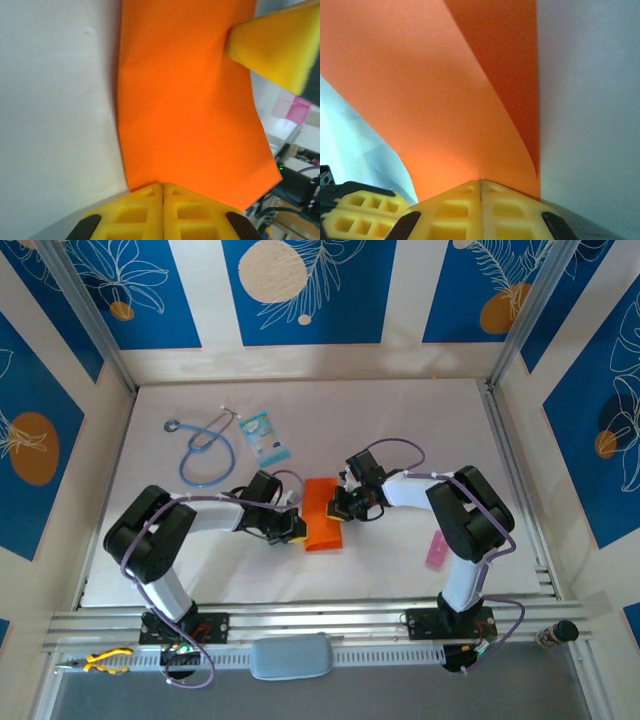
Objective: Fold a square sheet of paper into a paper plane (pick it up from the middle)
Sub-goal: First fold the square sheet of paper in half at the center of the table.
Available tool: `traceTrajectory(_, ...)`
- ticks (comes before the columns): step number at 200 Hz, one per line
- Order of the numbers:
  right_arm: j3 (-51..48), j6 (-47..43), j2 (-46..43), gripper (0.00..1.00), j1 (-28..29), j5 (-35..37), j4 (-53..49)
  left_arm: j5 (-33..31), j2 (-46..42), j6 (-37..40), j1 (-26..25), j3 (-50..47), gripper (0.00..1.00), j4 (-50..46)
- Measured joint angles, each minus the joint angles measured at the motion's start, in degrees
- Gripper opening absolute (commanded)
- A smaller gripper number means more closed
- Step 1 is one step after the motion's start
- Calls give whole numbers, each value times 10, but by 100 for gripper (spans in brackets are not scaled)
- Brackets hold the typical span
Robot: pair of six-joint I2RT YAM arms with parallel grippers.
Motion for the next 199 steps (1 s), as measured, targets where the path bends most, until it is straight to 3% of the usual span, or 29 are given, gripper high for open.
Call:
traceTrajectory(85, 0, 7, 0, 0, 1, 2, 0, 32, 13, -58, -5, -19, 10, 76)
traceTrajectory(199, -4, 14, -4, 0, 4, 11, 2, 32, 8, 23, -17, -37, 8, 40)
